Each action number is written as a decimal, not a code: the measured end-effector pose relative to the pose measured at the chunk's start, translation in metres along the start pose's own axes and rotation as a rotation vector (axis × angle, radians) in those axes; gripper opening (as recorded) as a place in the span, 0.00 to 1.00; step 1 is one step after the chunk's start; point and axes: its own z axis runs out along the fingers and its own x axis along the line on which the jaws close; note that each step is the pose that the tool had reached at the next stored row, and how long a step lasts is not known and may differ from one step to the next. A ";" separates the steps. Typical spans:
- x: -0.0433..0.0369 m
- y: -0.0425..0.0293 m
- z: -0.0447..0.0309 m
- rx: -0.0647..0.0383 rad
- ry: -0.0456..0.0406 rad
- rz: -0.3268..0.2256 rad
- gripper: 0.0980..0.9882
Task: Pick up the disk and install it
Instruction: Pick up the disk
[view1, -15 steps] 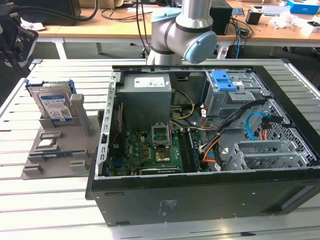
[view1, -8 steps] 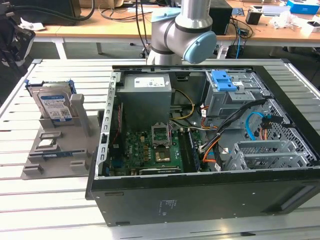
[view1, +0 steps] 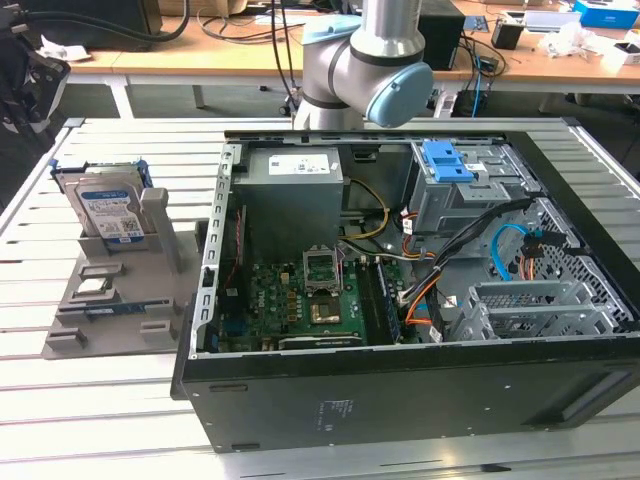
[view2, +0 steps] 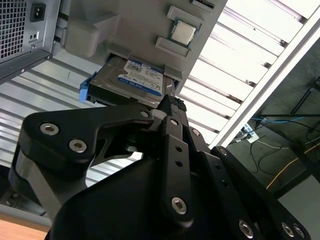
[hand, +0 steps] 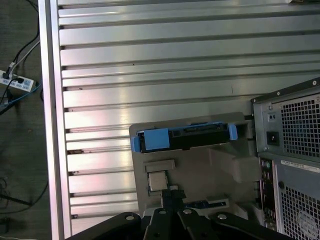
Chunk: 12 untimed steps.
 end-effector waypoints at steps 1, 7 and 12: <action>0.0001 0.0000 0.0000 0.000 -0.0001 0.000 0.00; 0.0002 0.0000 -0.0001 -0.001 0.0019 -0.045 0.00; 0.0001 0.0000 0.0000 -0.004 0.0064 -0.164 0.00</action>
